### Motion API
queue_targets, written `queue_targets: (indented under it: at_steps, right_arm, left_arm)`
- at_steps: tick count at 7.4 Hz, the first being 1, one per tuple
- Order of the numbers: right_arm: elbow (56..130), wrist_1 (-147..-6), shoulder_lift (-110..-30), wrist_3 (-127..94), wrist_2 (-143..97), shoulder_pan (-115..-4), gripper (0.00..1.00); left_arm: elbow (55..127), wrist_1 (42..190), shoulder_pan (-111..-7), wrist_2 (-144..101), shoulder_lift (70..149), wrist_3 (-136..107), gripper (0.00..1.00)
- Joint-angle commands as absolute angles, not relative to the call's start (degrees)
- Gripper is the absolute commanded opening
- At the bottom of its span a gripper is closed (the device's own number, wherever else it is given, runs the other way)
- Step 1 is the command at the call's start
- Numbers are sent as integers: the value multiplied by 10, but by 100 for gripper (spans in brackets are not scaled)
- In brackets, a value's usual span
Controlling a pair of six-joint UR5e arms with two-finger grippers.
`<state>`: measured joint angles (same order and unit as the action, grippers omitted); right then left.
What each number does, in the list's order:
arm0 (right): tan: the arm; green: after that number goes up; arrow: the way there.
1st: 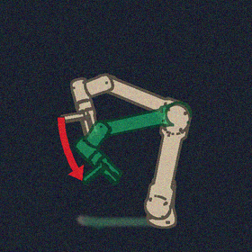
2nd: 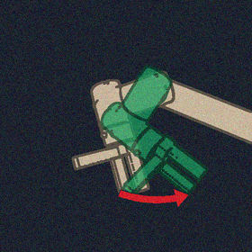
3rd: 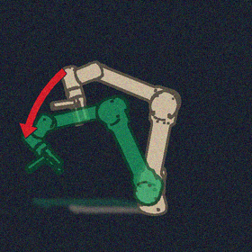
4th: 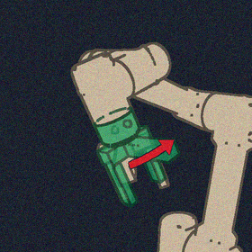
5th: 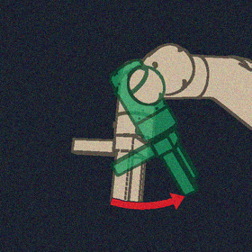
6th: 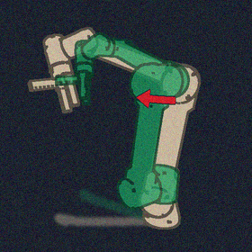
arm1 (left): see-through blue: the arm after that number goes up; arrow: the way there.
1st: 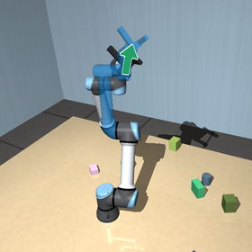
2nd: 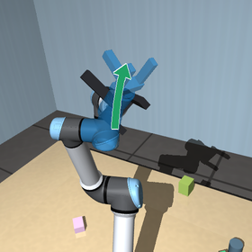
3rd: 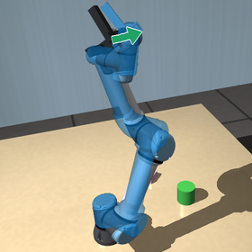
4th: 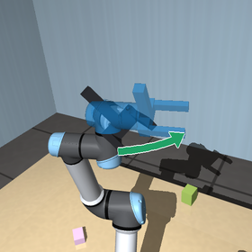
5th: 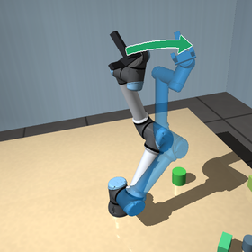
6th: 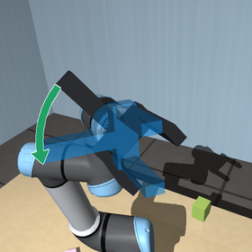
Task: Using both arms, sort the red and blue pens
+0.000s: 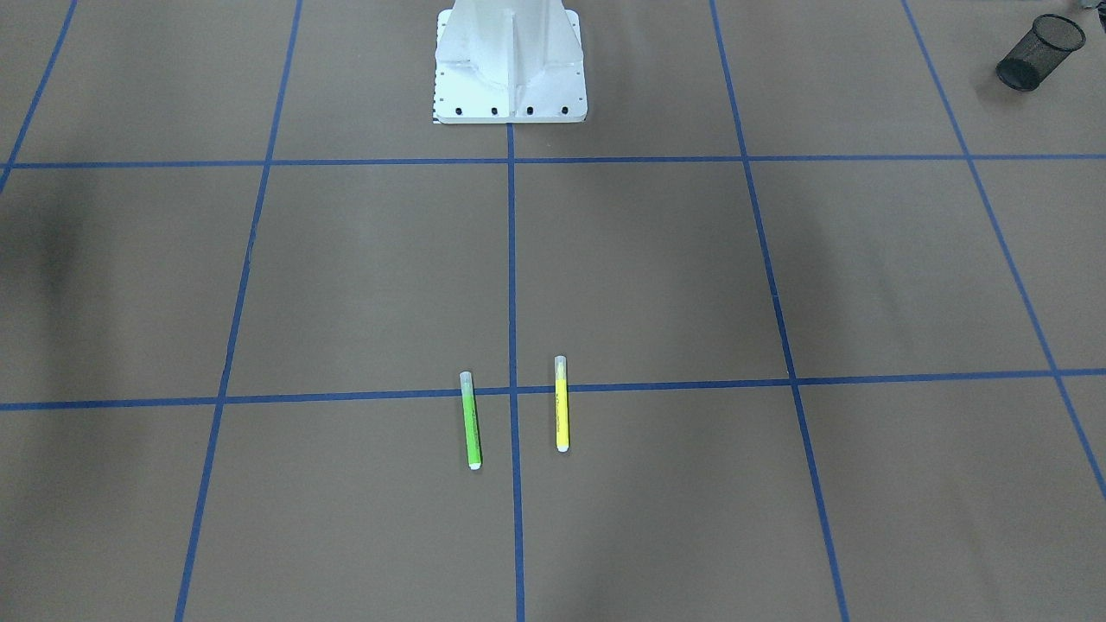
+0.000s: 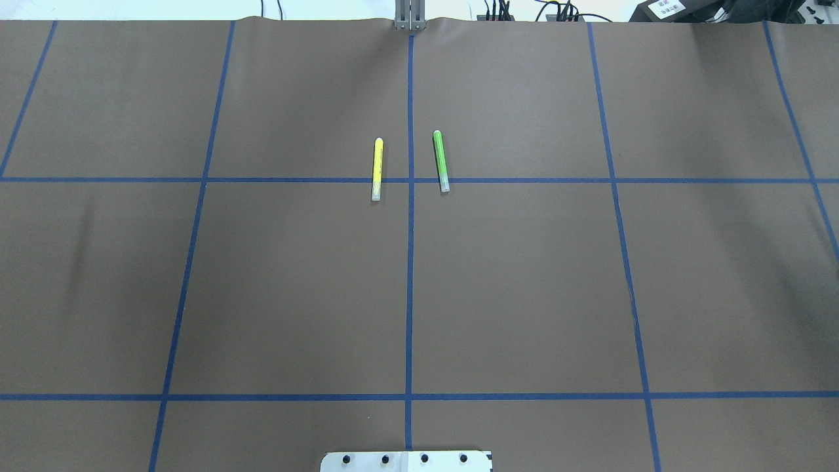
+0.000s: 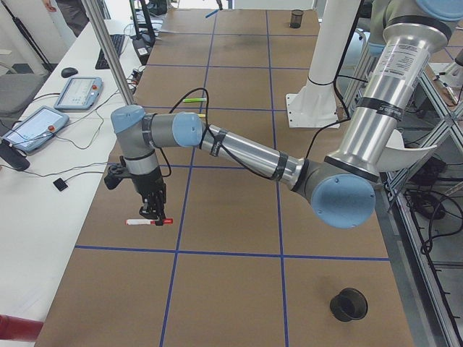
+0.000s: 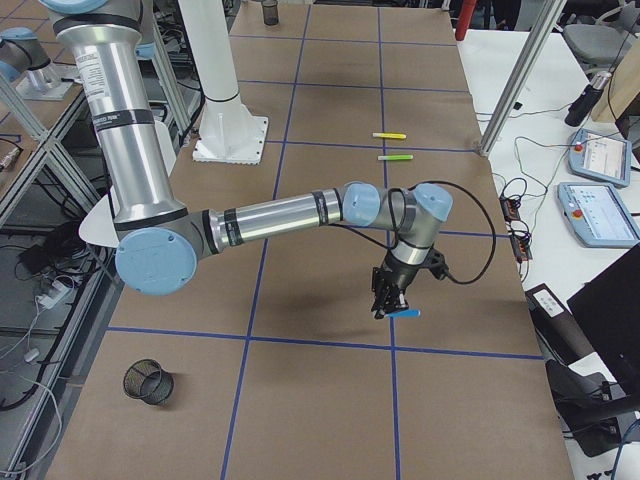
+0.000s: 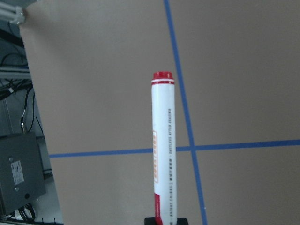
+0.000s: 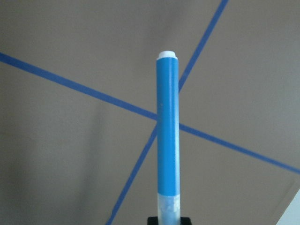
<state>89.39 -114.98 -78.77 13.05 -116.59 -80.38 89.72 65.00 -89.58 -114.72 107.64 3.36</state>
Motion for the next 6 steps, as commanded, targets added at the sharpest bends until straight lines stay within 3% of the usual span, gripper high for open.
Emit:
queue_targets:
  at_steps: [1, 4, 6]
  right_arm:
    - [875, -1276, -809, 106, -1228, -849, 0]
    - [885, -1480, -815, 124, -1280, -904, 0]
    - [889, -1613, -809, 169, -1285, -937, 0]
  left_arm:
    - [897, 646, -965, -1190, 988, 33, 0]
    - [903, 525, -1008, -1231, 926, 36, 0]
    - [940, 497, -1033, -1232, 841, 38, 0]
